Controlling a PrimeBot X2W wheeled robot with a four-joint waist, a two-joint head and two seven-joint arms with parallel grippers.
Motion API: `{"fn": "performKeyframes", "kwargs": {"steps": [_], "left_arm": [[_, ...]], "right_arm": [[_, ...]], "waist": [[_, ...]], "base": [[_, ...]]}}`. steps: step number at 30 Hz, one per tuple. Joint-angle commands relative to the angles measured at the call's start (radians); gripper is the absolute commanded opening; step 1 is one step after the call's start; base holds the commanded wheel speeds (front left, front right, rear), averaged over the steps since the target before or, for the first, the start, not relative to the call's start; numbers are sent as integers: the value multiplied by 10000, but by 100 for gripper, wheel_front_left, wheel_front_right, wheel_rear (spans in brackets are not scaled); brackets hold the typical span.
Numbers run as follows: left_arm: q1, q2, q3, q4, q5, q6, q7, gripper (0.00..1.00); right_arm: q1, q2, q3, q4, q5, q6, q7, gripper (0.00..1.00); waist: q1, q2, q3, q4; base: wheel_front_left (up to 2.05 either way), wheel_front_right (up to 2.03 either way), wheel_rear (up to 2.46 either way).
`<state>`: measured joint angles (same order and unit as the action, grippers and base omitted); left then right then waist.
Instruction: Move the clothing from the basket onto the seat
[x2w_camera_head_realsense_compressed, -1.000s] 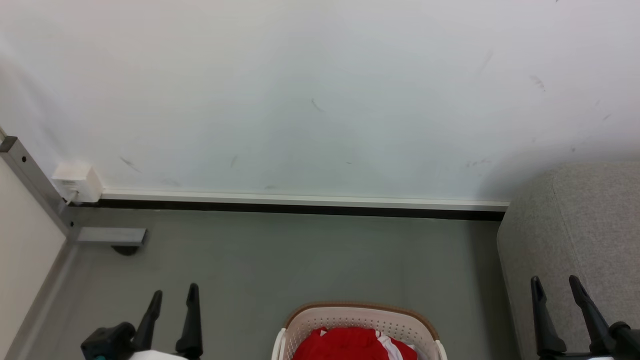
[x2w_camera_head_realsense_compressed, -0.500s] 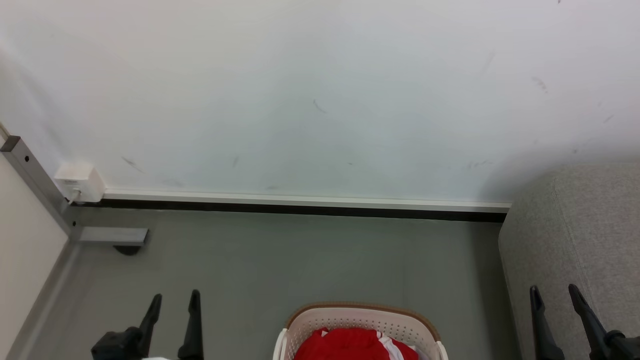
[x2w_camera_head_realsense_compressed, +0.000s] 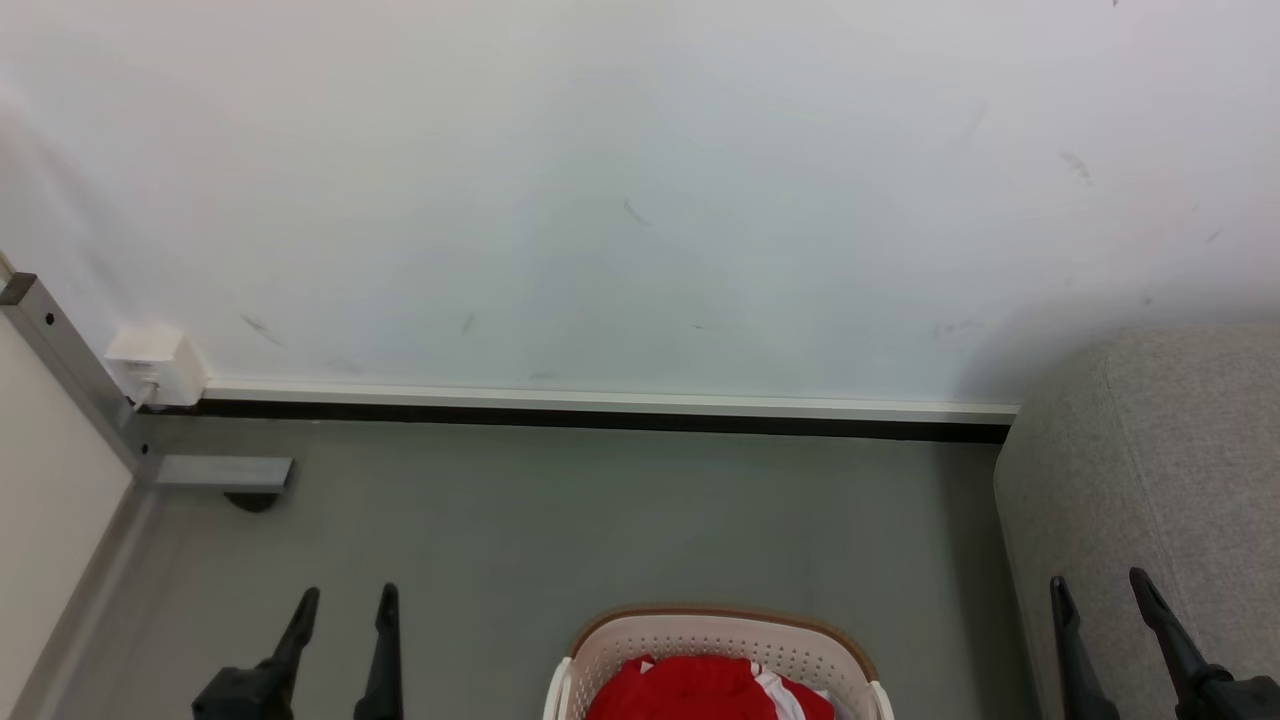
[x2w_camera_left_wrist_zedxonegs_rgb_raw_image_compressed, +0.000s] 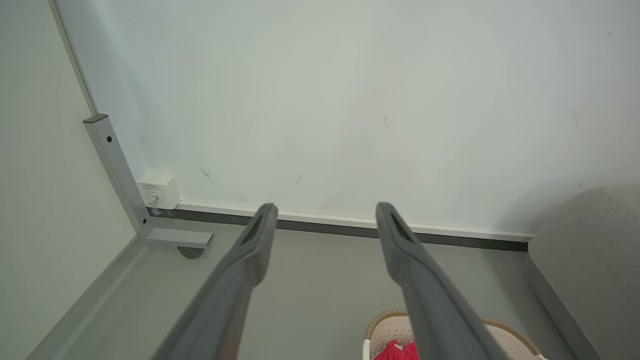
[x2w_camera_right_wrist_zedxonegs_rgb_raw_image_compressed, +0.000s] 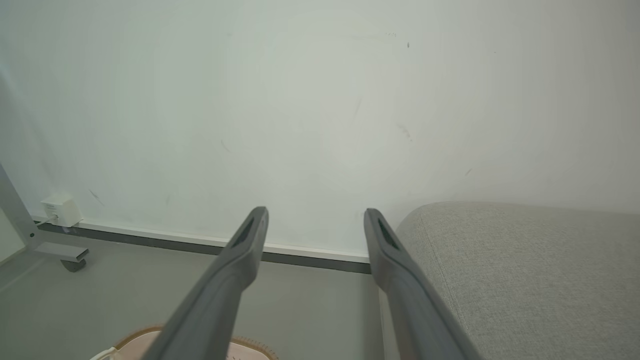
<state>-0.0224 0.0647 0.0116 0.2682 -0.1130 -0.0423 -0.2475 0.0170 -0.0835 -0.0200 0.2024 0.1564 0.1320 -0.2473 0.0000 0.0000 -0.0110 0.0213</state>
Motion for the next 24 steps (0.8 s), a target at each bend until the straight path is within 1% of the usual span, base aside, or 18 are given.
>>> {"fn": "performKeyframes", "kwargs": {"steps": [1,5,9,12,16,20,24], "left_arm": [[91,62,35,-22,345,7,-74,100],[125,48,27,-70,611,6,-135,100],[-151,29,-161,-39,884,-134,-182,100],[-625,11,-475,47,948,-279,-180,100],[-1558,-1,-1082,456,1183,-487,-174,100],[-2668,22,-1754,1208,1466,-646,-176,100],[-3815,152,-2427,2256,1819,-752,-87,100]], "right_arm": [[4,-42,16,2,-247,-23,-81,100],[-39,-22,6,-58,-407,-22,-136,100],[-204,23,-16,-189,-537,-24,-188,100],[-537,62,-58,-350,-434,-24,-186,100],[-1140,142,-142,-622,-335,-24,-173,100],[-1876,229,-53,-828,-305,-24,-171,100],[-2650,290,84,-1057,-236,-24,-171,100]], "waist": [[0,0,18,-46],[0,0,132,-185],[0,0,480,-400],[0,0,1091,-610],[0,0,2173,-935],[0,0,3274,-1332],[0,0,4373,-1796]], "base": [[0,0,0],[0,0,0],[0,0,0],[0,0,0],[0,0,0],[0,0,0],[0,0,0]]}}
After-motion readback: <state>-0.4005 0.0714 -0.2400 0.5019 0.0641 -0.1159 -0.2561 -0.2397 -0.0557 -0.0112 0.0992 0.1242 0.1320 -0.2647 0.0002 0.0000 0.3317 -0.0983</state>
